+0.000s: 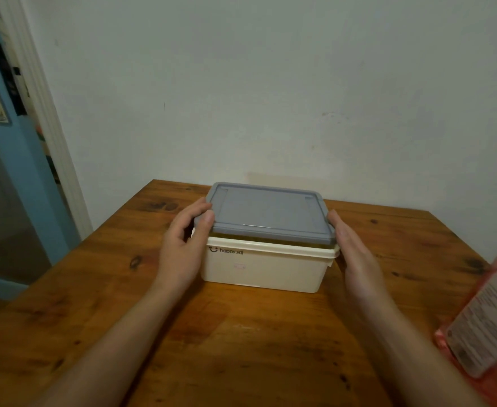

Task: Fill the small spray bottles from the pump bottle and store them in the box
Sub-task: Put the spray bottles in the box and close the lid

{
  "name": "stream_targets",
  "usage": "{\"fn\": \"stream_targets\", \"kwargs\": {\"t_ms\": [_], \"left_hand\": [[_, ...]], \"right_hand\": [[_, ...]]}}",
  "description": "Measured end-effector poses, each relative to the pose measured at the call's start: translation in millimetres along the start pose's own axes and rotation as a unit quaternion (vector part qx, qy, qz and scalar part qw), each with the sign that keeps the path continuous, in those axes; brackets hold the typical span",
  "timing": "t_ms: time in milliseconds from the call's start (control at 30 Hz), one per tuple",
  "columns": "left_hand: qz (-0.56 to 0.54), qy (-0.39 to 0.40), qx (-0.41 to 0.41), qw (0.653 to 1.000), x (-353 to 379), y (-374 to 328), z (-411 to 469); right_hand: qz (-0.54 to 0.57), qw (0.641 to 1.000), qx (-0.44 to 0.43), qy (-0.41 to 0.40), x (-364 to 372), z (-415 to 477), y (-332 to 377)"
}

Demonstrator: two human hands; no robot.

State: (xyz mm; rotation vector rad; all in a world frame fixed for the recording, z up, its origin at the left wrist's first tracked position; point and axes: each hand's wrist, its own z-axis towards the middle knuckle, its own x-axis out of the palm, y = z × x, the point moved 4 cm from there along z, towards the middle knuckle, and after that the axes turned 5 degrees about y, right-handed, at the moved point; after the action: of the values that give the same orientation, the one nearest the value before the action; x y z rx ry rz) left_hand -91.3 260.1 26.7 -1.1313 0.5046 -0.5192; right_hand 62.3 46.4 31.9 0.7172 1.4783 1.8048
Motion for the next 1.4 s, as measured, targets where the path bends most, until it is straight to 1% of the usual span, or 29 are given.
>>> {"fn": "stream_targets", "kwargs": {"t_ms": [133,233,400,567,600,667,767,833,900,1000,1100,1167,1300,1400], "left_hand": [[0.008,-0.027,0.024,0.999,0,0,-3],[0.011,-0.031,0.035,0.999,1,-1,-5],[0.019,-0.041,0.067,0.997,-1,1,-8],[0.014,-0.04,0.07,0.997,-1,4,-7],[0.008,-0.046,0.059,0.997,-1,5,-6],[-0.031,-0.057,0.014,0.998,0,5,-4],[-0.146,-0.057,-0.097,0.983,0,7,7],[-0.203,-0.019,-0.17,0.964,-1,8,20],[-0.225,0.032,-0.213,0.95,-3,7,32],[-0.188,0.067,-0.233,0.952,0,2,41],[-0.211,0.071,-0.271,0.937,4,1,43],[-0.213,0.078,-0.275,0.934,5,0,43],[-0.225,0.071,-0.285,0.929,6,4,42],[-0.24,0.062,-0.293,0.923,6,9,42]], "right_hand": [[-0.024,1.0,-0.009,-0.004,-2,-7,1],[-0.03,0.999,-0.013,0.002,-3,-10,1],[-0.013,0.999,-0.029,-0.013,-5,-13,-3],[-0.018,0.999,-0.03,-0.032,-6,-14,-5],[-0.013,0.999,-0.031,-0.043,-6,-12,-5],[0.002,0.997,-0.014,-0.071,-9,-5,-4],[0.038,0.993,0.051,-0.099,-11,12,-4],[0.059,0.989,0.098,-0.093,-11,24,-5],[0.075,0.985,0.134,-0.077,-10,36,-6],[0.092,0.98,0.166,-0.053,-9,48,-8],[0.089,0.979,0.18,-0.041,-9,54,-13],[0.087,0.977,0.188,-0.04,-10,56,-17],[0.063,0.979,0.186,-0.045,-16,61,-25],[0.064,0.976,0.204,-0.048,-15,62,-29]]}}
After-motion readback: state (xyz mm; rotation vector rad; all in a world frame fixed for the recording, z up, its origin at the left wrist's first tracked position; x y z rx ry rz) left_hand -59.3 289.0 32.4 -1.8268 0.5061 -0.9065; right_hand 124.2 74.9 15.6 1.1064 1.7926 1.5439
